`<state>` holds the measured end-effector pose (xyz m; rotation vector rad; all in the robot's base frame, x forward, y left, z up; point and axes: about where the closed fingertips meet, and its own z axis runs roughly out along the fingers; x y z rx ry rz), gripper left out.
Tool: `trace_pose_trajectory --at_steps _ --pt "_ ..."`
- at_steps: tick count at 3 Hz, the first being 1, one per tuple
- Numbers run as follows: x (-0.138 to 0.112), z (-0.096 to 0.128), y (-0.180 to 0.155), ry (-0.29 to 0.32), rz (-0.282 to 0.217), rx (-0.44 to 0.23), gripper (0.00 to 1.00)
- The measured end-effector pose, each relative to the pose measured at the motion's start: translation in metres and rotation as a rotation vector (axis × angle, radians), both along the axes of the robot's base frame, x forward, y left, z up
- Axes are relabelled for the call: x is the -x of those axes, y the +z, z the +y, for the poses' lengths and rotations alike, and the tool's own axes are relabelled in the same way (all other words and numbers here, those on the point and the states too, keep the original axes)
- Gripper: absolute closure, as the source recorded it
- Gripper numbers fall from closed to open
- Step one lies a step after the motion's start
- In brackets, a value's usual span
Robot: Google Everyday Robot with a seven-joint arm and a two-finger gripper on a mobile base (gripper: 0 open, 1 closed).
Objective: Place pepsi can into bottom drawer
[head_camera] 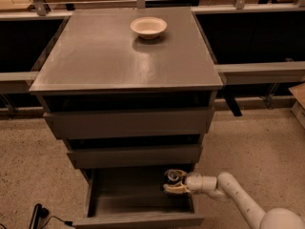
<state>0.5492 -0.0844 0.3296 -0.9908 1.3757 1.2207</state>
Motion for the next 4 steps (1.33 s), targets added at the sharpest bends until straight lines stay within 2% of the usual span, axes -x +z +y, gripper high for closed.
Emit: trace_pose_trajectory --at_steps 1,2,3,4 --pt "-0.003 0.001 -0.040 -0.005 0.045 0.052 1.00" --pt "-0.011 -0.006 -0.077 -0.026 0.054 0.136 1.00" --pt "-0.016 -0.007 -0.096 -0.033 0.031 0.199 1.00" --pt "-0.018 -0.002 -0.109 -0.011 0.018 0.228 1.00"
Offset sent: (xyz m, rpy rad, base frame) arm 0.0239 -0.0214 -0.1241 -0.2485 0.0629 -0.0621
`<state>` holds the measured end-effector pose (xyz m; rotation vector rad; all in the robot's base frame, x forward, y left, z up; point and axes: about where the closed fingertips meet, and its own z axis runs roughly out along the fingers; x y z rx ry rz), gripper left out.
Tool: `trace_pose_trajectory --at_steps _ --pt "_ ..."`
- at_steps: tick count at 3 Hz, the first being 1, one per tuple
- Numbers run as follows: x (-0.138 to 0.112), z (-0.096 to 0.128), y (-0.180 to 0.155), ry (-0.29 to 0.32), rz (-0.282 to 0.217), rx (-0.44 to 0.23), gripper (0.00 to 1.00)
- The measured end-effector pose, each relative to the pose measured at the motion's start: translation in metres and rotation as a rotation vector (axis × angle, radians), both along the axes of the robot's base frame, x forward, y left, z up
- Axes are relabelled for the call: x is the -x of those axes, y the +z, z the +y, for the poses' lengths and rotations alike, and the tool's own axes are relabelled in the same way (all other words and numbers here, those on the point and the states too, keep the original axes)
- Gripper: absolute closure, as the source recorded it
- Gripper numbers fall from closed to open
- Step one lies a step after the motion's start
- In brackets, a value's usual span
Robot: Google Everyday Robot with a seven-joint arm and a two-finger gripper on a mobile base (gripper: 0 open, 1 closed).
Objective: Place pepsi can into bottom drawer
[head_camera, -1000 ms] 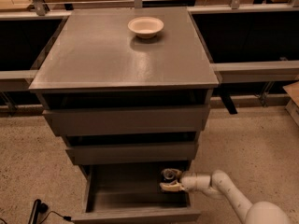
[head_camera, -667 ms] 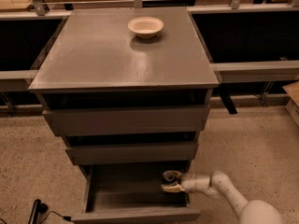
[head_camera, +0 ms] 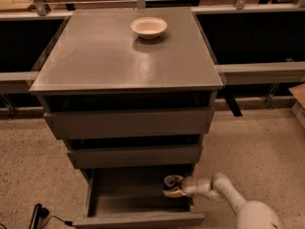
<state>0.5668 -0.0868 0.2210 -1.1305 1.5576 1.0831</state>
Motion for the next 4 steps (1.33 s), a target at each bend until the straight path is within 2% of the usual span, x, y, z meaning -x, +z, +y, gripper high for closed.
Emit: trace_pose_trajectory --at_steps 1,4 --pt "0.000 0.006 -0.012 0.036 -0.019 0.019 1.00" --pt "0.002 0.009 -0.030 0.068 -0.099 0.085 0.98"
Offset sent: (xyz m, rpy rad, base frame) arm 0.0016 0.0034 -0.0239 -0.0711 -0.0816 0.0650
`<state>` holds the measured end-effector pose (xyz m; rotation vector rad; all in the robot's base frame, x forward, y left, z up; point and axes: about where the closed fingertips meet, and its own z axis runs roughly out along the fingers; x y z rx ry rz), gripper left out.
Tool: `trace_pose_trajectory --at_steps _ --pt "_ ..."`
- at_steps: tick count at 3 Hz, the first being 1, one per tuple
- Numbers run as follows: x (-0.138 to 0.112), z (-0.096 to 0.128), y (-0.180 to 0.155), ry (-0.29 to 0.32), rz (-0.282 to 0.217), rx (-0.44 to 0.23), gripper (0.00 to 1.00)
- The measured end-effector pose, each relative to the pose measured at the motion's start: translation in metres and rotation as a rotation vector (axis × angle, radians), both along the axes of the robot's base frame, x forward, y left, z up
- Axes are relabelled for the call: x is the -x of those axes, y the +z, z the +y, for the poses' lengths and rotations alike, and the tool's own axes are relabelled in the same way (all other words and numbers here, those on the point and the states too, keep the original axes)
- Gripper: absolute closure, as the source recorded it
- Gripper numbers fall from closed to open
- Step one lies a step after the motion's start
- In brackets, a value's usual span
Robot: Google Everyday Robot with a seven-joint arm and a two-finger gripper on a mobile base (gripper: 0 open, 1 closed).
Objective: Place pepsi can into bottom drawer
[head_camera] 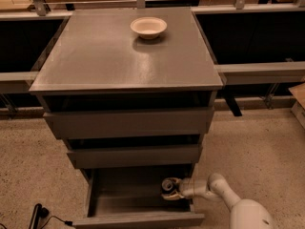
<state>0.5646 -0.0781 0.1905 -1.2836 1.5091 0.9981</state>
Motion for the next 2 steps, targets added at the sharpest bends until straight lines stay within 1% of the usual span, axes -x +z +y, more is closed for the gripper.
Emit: trace_pose_trajectory --at_steps 2 --pt "0.0018 0.0055 -0.0011 0.006 0.005 -0.006 0.52"
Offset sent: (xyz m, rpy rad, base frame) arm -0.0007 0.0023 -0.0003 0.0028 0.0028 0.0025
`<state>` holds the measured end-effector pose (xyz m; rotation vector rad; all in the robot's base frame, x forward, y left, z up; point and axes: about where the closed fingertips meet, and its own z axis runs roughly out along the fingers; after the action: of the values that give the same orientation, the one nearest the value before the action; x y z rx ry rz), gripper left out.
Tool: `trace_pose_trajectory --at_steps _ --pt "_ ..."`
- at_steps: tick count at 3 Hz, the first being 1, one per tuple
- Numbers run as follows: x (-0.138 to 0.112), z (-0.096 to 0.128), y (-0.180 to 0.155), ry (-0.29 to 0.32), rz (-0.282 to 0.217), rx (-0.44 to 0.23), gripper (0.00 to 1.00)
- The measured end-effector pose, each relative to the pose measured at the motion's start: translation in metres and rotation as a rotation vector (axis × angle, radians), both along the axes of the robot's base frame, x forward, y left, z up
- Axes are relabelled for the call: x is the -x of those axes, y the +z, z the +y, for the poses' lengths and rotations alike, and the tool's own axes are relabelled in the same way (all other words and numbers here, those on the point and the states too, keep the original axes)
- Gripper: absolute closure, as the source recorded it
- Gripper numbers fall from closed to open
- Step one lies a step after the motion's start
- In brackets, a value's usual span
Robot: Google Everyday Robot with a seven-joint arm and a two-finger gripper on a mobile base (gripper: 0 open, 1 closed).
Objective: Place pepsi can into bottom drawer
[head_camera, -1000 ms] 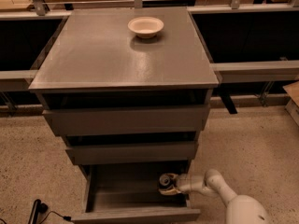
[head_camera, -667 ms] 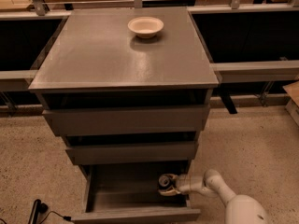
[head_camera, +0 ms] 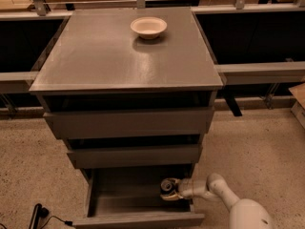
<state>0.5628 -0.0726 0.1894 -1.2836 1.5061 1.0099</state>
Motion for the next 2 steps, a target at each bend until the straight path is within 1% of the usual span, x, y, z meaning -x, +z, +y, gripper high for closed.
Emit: trace_pose_trajectory --at_steps 2 --pt "0.0020 0.0056 -0.0014 0.007 0.004 -0.005 0.05"
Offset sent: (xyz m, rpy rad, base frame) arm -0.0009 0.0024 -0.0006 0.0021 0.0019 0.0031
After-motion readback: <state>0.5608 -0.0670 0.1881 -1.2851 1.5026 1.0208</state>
